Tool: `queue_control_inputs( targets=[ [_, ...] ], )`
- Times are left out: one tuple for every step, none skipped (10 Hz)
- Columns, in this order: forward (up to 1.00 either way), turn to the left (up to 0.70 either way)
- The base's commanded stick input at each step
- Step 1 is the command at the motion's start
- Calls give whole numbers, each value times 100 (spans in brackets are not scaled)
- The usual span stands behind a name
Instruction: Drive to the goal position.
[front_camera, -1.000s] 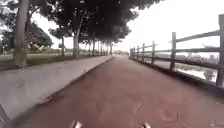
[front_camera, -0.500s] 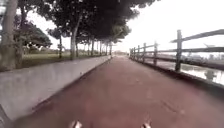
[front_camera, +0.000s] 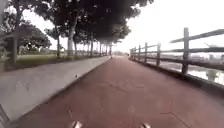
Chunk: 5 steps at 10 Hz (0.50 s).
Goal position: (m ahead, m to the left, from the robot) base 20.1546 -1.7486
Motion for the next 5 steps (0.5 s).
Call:
queue_control_inputs(
  targets=[
    [70, 0],
    [70, 0],
    [70, 0],
    [70, 0],
    [70, 0]
  ],
)
